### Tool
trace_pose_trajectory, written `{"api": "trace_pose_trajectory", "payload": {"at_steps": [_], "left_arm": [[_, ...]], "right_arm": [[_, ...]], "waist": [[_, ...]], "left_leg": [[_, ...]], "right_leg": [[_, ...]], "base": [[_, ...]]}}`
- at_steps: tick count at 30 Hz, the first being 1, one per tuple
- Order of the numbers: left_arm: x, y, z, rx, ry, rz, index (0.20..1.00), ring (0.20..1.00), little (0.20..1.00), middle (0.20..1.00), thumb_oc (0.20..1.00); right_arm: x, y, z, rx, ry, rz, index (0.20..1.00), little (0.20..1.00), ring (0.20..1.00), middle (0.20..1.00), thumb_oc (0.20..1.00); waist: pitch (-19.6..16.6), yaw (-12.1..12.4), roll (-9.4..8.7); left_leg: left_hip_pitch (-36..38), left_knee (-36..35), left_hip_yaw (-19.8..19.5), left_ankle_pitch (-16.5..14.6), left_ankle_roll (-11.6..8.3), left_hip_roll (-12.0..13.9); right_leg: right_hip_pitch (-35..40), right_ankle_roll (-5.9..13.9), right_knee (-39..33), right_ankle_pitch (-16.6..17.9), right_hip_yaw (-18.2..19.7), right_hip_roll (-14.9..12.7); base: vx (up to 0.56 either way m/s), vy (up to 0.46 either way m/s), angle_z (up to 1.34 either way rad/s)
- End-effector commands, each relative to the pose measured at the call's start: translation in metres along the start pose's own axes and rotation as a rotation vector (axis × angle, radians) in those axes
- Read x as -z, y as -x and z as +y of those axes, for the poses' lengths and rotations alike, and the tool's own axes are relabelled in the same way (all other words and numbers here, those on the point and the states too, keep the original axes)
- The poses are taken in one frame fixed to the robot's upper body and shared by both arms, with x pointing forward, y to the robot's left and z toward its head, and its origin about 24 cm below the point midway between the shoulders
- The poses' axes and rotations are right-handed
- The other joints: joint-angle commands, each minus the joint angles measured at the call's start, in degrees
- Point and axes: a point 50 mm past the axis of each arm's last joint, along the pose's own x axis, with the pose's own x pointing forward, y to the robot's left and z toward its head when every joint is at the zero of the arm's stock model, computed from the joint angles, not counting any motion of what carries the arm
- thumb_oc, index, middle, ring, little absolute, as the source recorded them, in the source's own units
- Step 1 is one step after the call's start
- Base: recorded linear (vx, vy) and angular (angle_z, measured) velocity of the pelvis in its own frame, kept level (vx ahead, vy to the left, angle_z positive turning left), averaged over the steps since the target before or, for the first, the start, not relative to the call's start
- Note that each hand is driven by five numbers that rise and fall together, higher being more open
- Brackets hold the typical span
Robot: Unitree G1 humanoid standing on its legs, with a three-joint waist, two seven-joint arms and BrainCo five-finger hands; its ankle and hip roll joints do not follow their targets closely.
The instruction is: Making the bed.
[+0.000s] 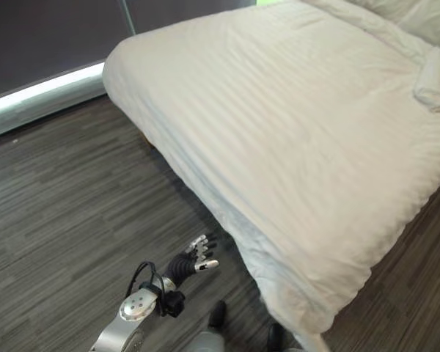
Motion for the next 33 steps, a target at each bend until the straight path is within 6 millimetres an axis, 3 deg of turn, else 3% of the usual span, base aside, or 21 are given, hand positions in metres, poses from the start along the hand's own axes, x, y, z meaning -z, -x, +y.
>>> {"api": "trace_pose_trajectory", "payload": {"at_steps": [1, 2, 3, 4, 5, 6, 7, 8, 9, 10, 11, 12, 13, 17, 21, 23, 28, 33], "left_arm": [[-0.026, -0.006, -0.003, 0.116, -0.042, -0.100, 1.000, 1.000, 1.000, 1.000, 1.000], [-0.024, -0.003, -0.004, 0.151, -0.059, -0.078, 1.000, 1.000, 1.000, 1.000, 1.000], [-0.023, -0.001, -0.003, 0.166, -0.077, -0.062, 1.000, 1.000, 1.000, 1.000, 1.000], [-0.023, -0.001, -0.005, 0.171, -0.081, -0.065, 1.000, 1.000, 1.000, 1.000, 1.000], [-0.023, -0.001, -0.006, 0.174, -0.077, -0.066, 1.000, 1.000, 1.000, 1.000, 1.000], [-0.023, 0.003, -0.004, 0.163, -0.086, -0.059, 1.000, 1.000, 1.000, 1.000, 1.000], [-0.024, 0.006, -0.003, 0.123, -0.072, -0.085, 1.000, 1.000, 1.000, 1.000, 1.000], [-0.024, 0.006, -0.003, 0.124, -0.071, -0.085, 1.000, 1.000, 1.000, 1.000, 1.000], [-0.023, 0.010, -0.007, 0.076, -0.008, -0.120, 1.000, 1.000, 1.000, 1.000, 1.000], [-0.024, 0.010, -0.006, 0.074, -0.010, -0.120, 1.000, 1.000, 1.000, 1.000, 1.000], [-0.022, 0.009, -0.011, 0.078, 0.030, -0.126, 1.000, 1.000, 1.000, 1.000, 1.000], [-0.022, 0.010, -0.011, 0.076, 0.028, -0.126, 1.000, 1.000, 1.000, 1.000, 1.000], [-0.019, 0.008, -0.016, 0.093, 0.051, -0.123, 1.000, 1.000, 1.000, 1.000, 1.000], [-0.013, 0.008, -0.021, 0.085, 0.089, -0.115, 1.000, 1.000, 1.000, 1.000, 1.000], [-0.013, 0.006, -0.021, 0.072, 0.092, -0.125, 1.000, 1.000, 1.000, 1.000, 1.000], [-0.013, 0.001, -0.024, 0.085, 0.080, -0.121, 1.000, 1.000, 1.000, 1.000, 1.000], [-0.017, -0.006, -0.028, 0.103, 0.061, -0.140, 1.000, 1.000, 1.000, 1.000, 1.000], [-0.019, -0.009, -0.029, 0.096, 0.065, -0.156, 1.000, 1.000, 1.000, 1.000, 1.000]], "right_arm": [[-0.013, 0.034, -0.048, -0.052, 0.135, -0.102, 1.000, 1.000, 1.000, 1.000, 1.000], [-0.020, 0.071, -0.079, -0.051, 0.185, -0.180, 1.000, 1.000, 1.000, 1.000, 1.000], [-0.036, 0.094, -0.096, -0.039, 0.235, -0.248, 1.000, 1.000, 1.000, 1.000, 1.000], [-0.046, 0.113, -0.111, 0.022, 0.257, -0.294, 1.000, 1.000, 1.000, 1.000, 1.000], [-0.044, 0.116, -0.112, 0.025, 0.254, -0.291, 1.000, 1.000, 1.000, 1.000, 1.000], [-0.077, 0.150, -0.126, 0.084, 0.337, -0.411, 1.000, 1.000, 1.000, 1.000, 1.000], [-0.113, 0.196, -0.135, 0.238, 0.286, -0.701, 1.000, 1.000, 1.000, 1.000, 1.000], [-0.113, 0.196, -0.135, 0.238, 0.286, -0.700, 1.000, 1.000, 1.000, 1.000, 1.000], [-0.152, 0.208, -0.134, 0.367, 0.085, -1.076, 1.000, 1.000, 1.000, 1.000, 1.000], [-0.153, 0.208, -0.134, 0.365, 0.085, -1.078, 1.000, 1.000, 1.000, 1.000, 1.000], [-0.174, 0.190, -0.113, 0.265, -0.064, -1.233, 1.000, 1.000, 1.000, 1.000, 1.000], [-0.175, 0.189, -0.113, 0.263, -0.063, -1.235, 0.200, 0.200, 0.200, 0.200, 0.200], [-0.192, 0.169, -0.094, 0.204, -0.120, -1.261, 0.200, 0.200, 0.200, 0.200, 0.200], [-0.232, 0.133, -0.036, -0.057, -0.192, -1.277, 0.200, 0.200, 0.200, 0.200, 0.200], [-0.246, 0.126, -0.018, -0.128, -0.192, -1.276, 0.200, 0.200, 0.200, 0.200, 0.200], [-0.261, 0.121, -0.003, -0.150, -0.079, -1.245, 0.200, 0.200, 0.200, 0.200, 0.200], [-0.277, 0.120, 0.007, -0.154, 0.012, -1.228, 0.200, 0.200, 0.200, 0.200, 0.200], [-0.292, 0.139, -0.011, -0.061, -0.004, -1.308, 0.200, 0.200, 0.200, 0.200, 0.200]], "waist": [[0.6, 0.1, -1.61], [0.2, -0.3, -2.36], [0.0, -0.8, -2.85], [-0.3, -1.2, -2.89], [-0.3, -1.1, -2.64], [-0.4, -1.8, -3.11], [-1.0, -2.9, -2.61], [-1.1, -2.9, -2.60], [-1.7, -4.0, -1.58], [-1.6, -4.1, -1.72], [-1.5, -3.6, -0.93], [-1.5, -3.8, -1.06], [-1.1, -3.0, -0.43], [1.4, 0.3, 1.18], [3.2, 1.8, 1.97], [5.1, 3.4, 2.62], [6.7, 4.6, 3.20], [8.6, 5.3, 3.52]], "left_leg": [[6.7, 0.5, -1.1, -4.9, 3.16, -1.4], [7.0, 0.5, -0.8, -5.0, 2.93, -1.4], [7.1, 0.5, -0.5, -5.0, 2.78, -1.5], [7.2, 0.5, -0.1, -5.0, 2.67, -1.5], [7.2, 0.5, -0.1, -5.1, 2.68, -1.4], [7.2, 0.5, 0.4, -4.6, 2.58, -1.5], [7.5, 0.5, 1.8, -5.1, 2.53, -1.2], [7.5, 0.5, 1.8, -5.1, 2.53, -1.2], [7.3, 0.5, 3.3, -5.3, 2.89, -1.0], [7.4, 0.5, 3.3, -5.3, 2.88, -1.0], [7.1, 0.5, 3.5, -5.5, 3.20, -1.0], [7.0, 0.5, 3.4, -5.5, 3.21, -1.0], [6.6, 0.5, 3.2, -5.4, 3.41, -1.1], [4.6, 0.5, 1.6, -4.5, 3.62, -1.4], [3.5, 0.5, 0.8, -3.7, 3.53, -1.5], [2.2, 0.5, 0.0, -3.0, 3.49, -1.8], [0.7, 0.5, -0.7, -2.3, 3.36, -1.9], [-1.7, 0.5, -1.5, -1.3, 3.15, -2.0]], "right_leg": [[-2.5, 2.89, 1.0, 6.2, -0.1, -1.6], [-2.2, 3.16, 1.0, 6.4, -0.2, -1.7], [-2.2, 3.28, 1.0, 6.5, 0.0, -1.7], [-2.2, 3.37, 1.0, 6.5, 0.1, -1.7], [-2.2, 3.37, 1.0, 6.5, 0.1, -1.7], [-2.4, 3.51, 1.0, 7.0, 0.6, -1.7], [-2.6, 3.78, 1.0, 7.1, 1.5, -1.4], [-2.7, 3.79, 1.0, 7.1, 1.5, -1.4], [-3.6, 3.75, 1.0, 7.5, 2.6, -1.2], [-3.6, 3.75, 1.0, 7.5, 2.7, -1.2], [-4.0, 3.56, 1.0, 7.4, 2.8, -1.1], [-4.0, 3.56, 1.0, 7.4, 2.8, -1.1], [-4.5, 3.36, 1.0, 7.3, 2.7, -1.1], [-5.6, 2.99, 1.0, 7.1, 1.4, -1.3], [-6.1, 2.78, 1.0, 7.2, 0.6, -1.5], [-7.0, 2.69, 1.0, 7.5, -0.2, -1.6], [-7.9, 2.60, 1.0, 7.7, -0.8, -1.6], [-9.9, 2.45, 1.0, 8.1, -1.1, -1.5]], "base": [[0.00, -0.011, -0.15], [0.00, 0.002, -0.18], [-0.01, 0.003, -0.16], [-0.01, 0.009, -0.08], [-0.03, 0.009, -0.04], [-0.02, 0.035, -0.07], [-0.02, 0.035, -0.22], [0.00, 0.064, -0.43], [-0.01, 0.035, -0.45], [-0.02, 0.047, -0.37], [-0.01, 0.011, -0.28], [-0.04, 0.015, -0.32], [-0.05, -0.005, -0.22], [-0.08, -0.013, 0.07], [-0.08, -0.009, 0.26], [-0.11, -0.023, 0.14], [-0.06, -0.014, 0.14], [-0.06, -0.022, 0.02]]}}
